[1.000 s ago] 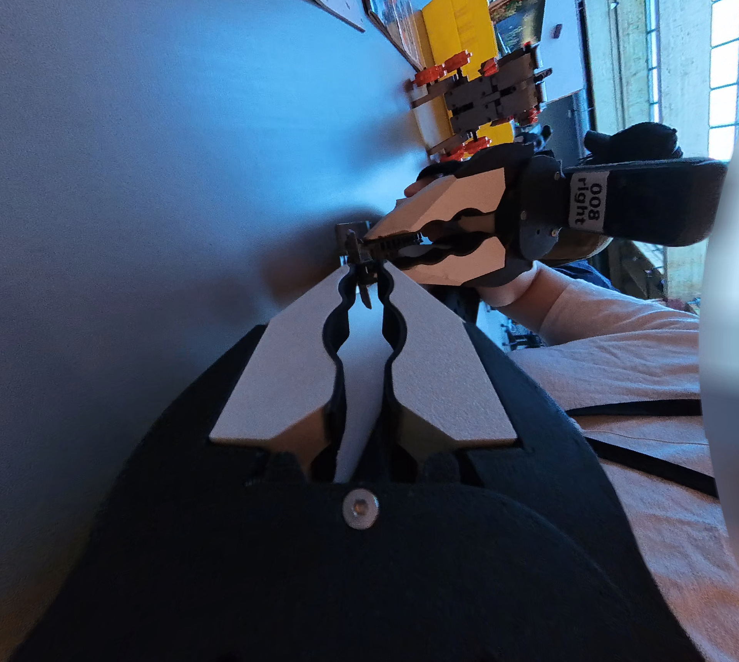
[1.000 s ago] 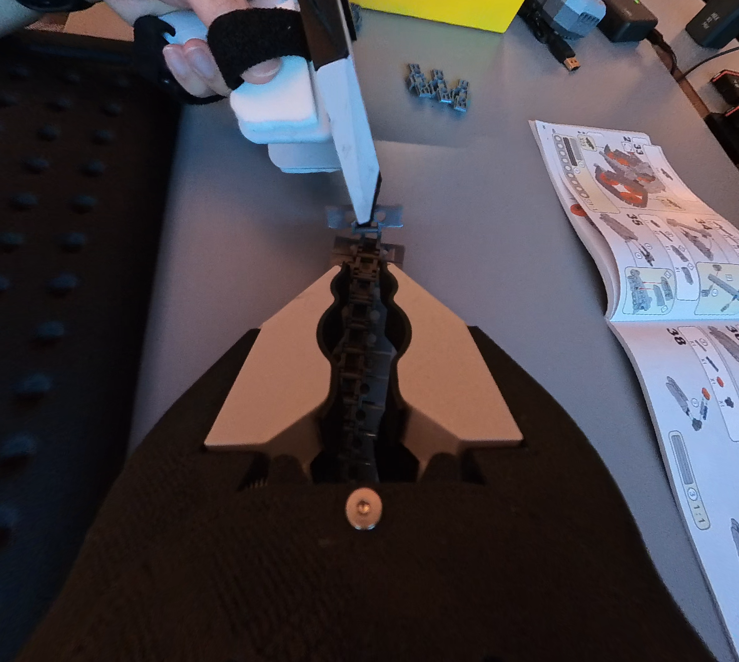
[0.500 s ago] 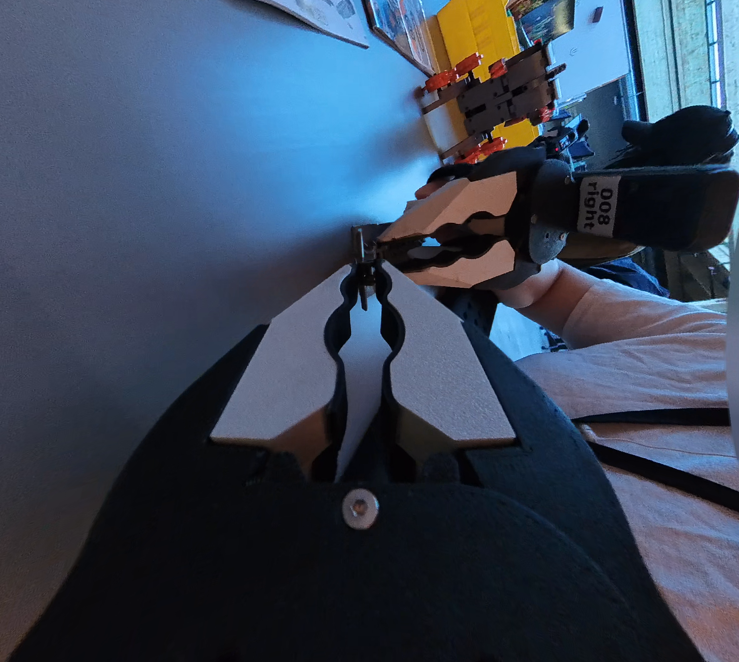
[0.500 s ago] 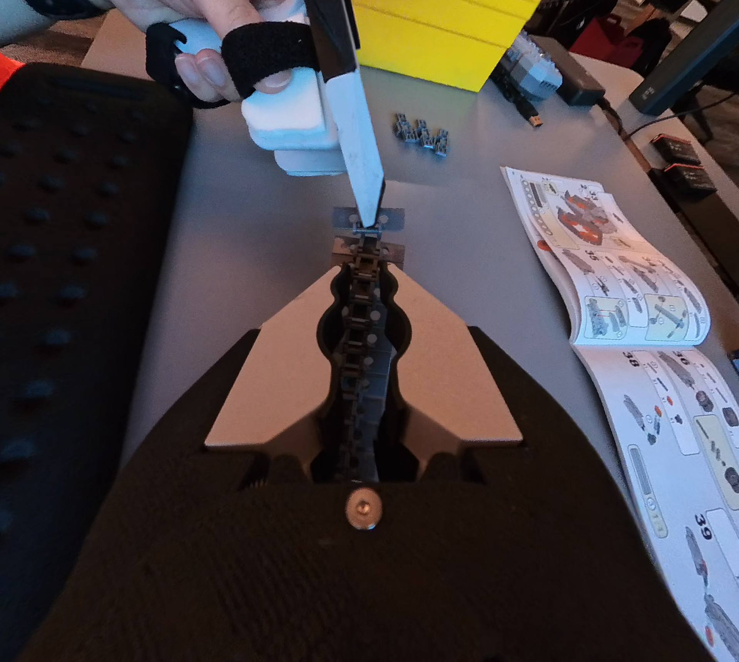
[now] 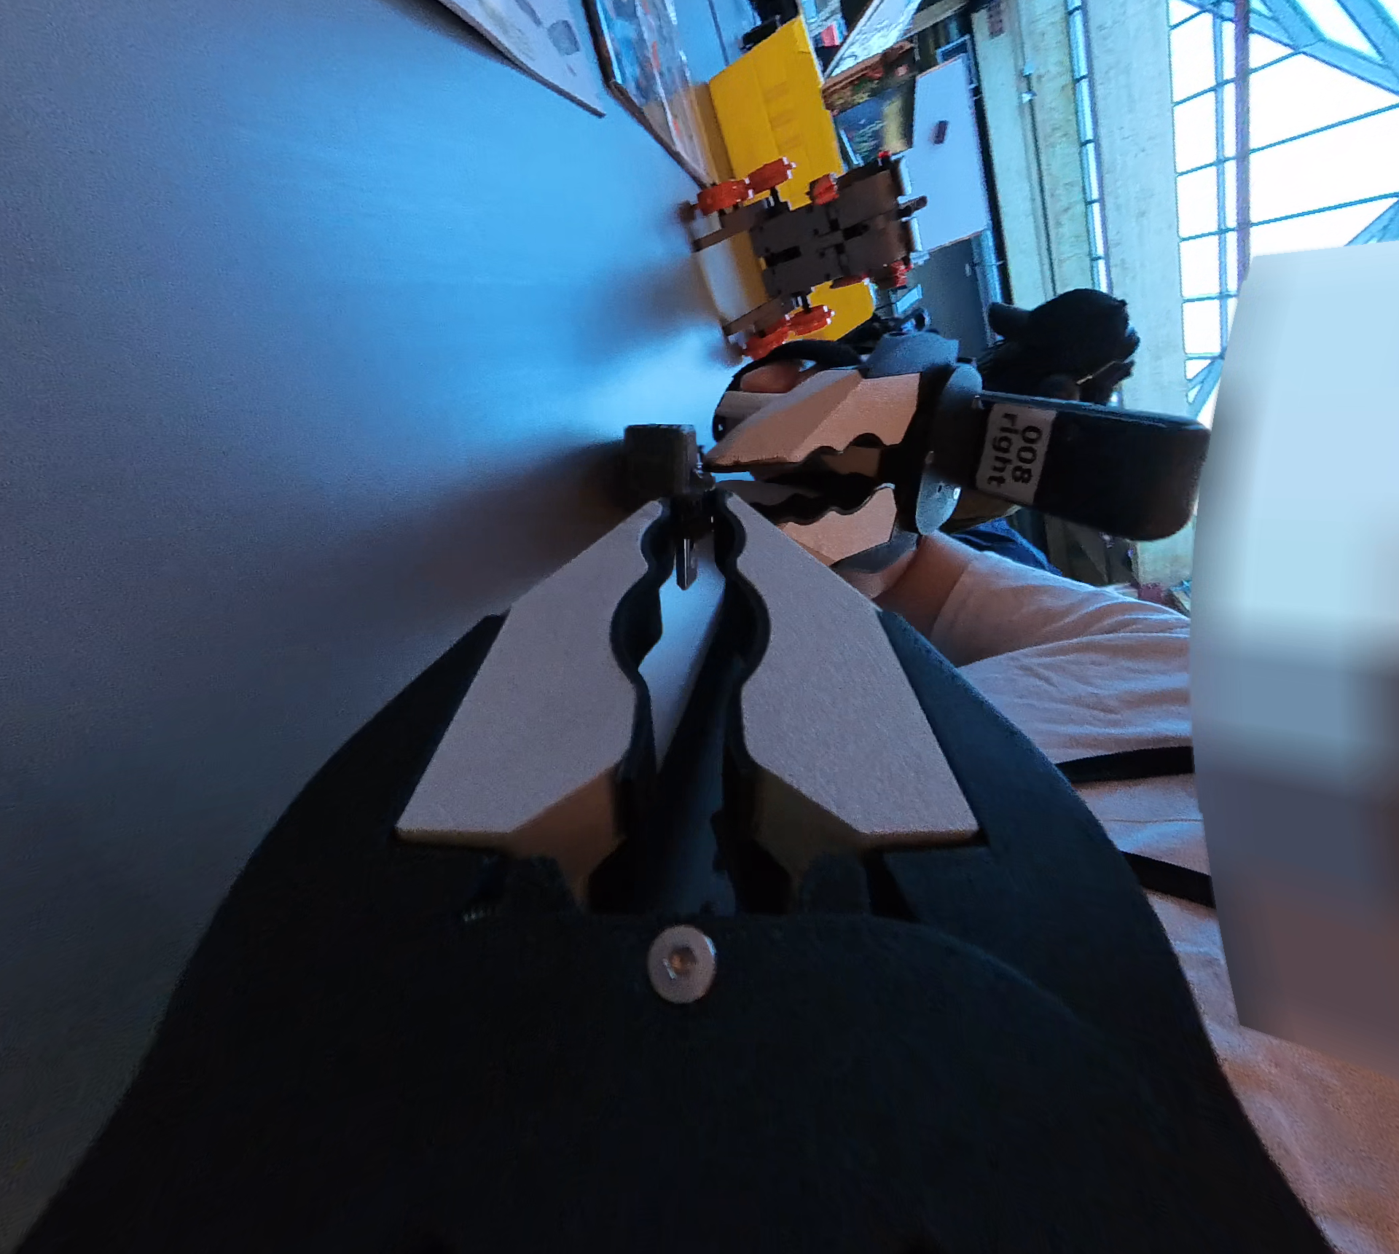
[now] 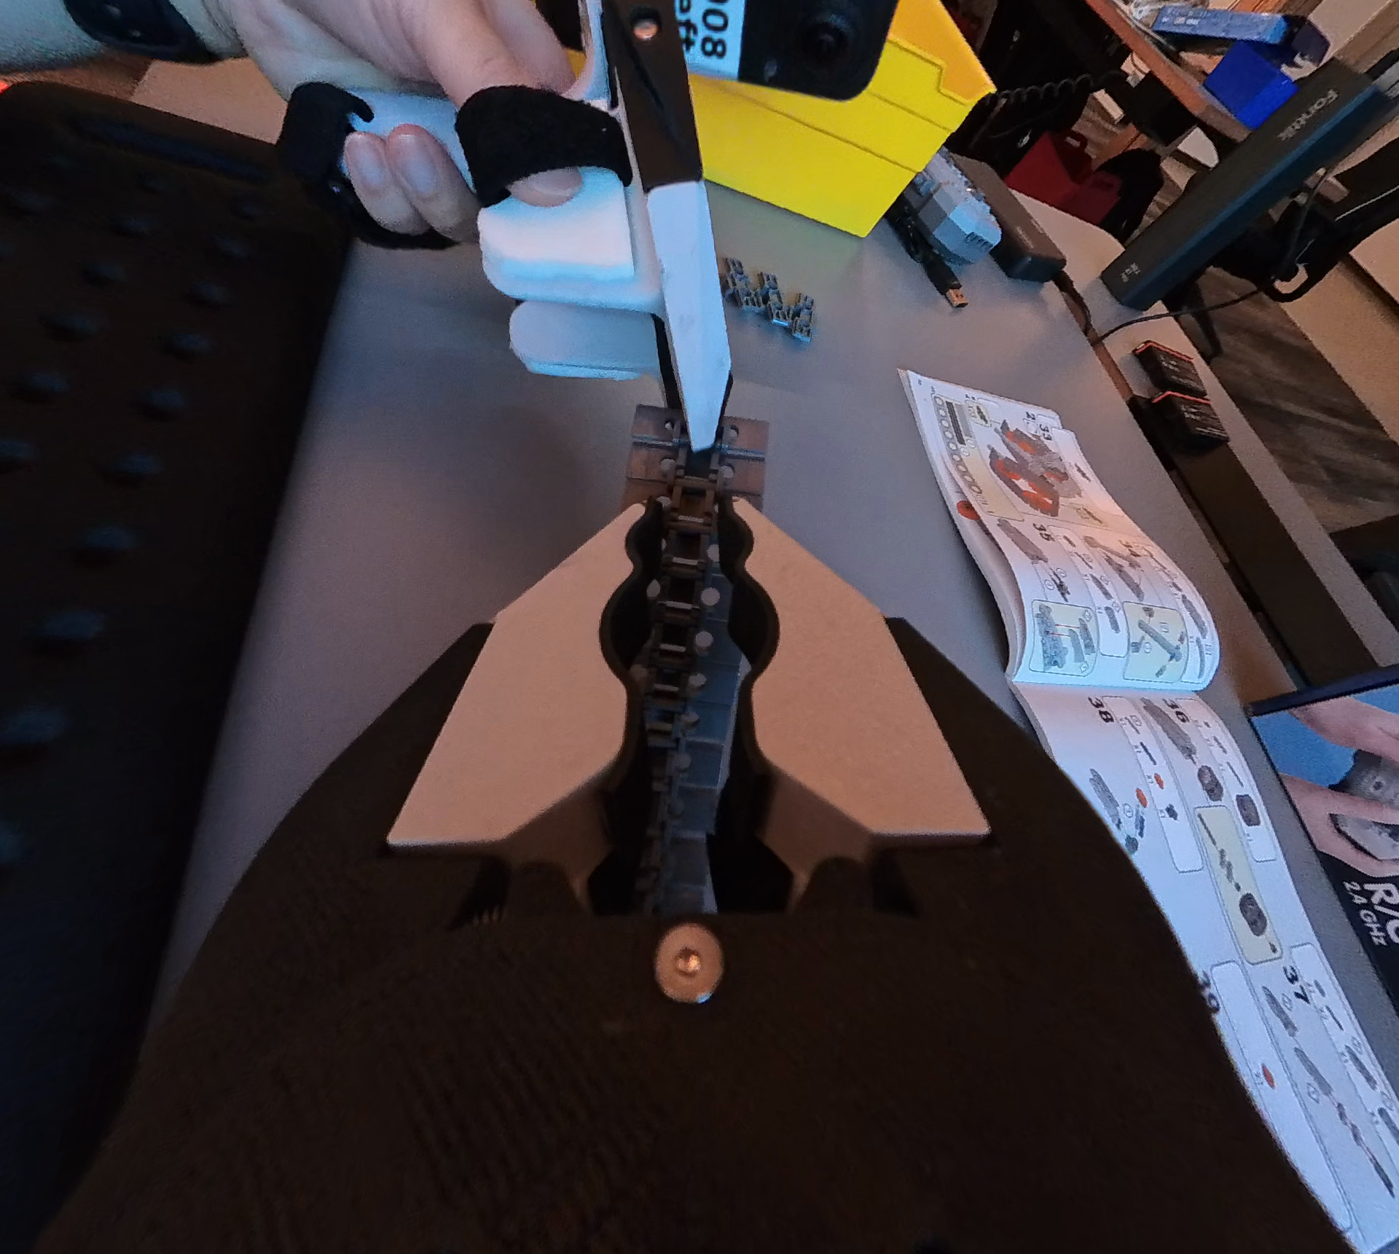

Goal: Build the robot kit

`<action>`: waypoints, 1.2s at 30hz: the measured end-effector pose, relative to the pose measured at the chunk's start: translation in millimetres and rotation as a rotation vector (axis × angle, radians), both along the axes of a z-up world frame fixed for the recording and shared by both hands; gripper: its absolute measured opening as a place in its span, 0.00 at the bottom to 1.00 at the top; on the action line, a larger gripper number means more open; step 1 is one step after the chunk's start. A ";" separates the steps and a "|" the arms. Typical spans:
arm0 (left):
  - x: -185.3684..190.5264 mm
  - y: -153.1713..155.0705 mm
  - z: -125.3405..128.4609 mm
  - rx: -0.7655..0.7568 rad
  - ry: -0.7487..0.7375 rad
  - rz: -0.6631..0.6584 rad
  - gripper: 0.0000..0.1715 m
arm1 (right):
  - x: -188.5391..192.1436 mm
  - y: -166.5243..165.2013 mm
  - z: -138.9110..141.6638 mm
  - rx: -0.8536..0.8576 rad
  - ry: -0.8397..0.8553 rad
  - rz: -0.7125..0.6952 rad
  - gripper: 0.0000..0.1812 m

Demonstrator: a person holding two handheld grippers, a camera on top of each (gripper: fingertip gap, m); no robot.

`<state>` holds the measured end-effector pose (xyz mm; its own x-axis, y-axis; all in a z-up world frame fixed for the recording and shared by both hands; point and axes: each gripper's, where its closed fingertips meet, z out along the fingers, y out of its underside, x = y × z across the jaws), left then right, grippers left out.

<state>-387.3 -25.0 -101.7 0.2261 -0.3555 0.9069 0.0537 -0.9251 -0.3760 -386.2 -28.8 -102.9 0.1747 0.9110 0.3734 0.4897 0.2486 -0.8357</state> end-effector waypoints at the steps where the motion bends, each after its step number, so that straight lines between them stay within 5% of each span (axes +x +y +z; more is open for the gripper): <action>1: -0.3 -0.5 0.3 0.011 -0.005 -0.004 0.04 | -0.1 -0.3 0.4 -0.004 0.006 0.003 0.07; 7: -0.4 -4.5 -3.2 0.119 0.111 -0.036 0.04 | -0.2 -5.0 1.2 -0.219 0.108 0.070 0.09; 12: 9.2 -13.1 7.1 0.275 0.204 -0.084 0.04 | 9.6 13.4 26.4 -0.730 0.352 0.109 0.18; 17: 22.5 -19.8 12.9 0.389 0.299 -0.119 0.04 | 14.0 -8.3 24.6 -1.182 0.330 0.361 0.17; 36: 37.6 -26.1 18.8 0.475 0.380 -0.197 0.04 | 21.1 -19.0 25.5 -1.338 0.294 0.423 0.07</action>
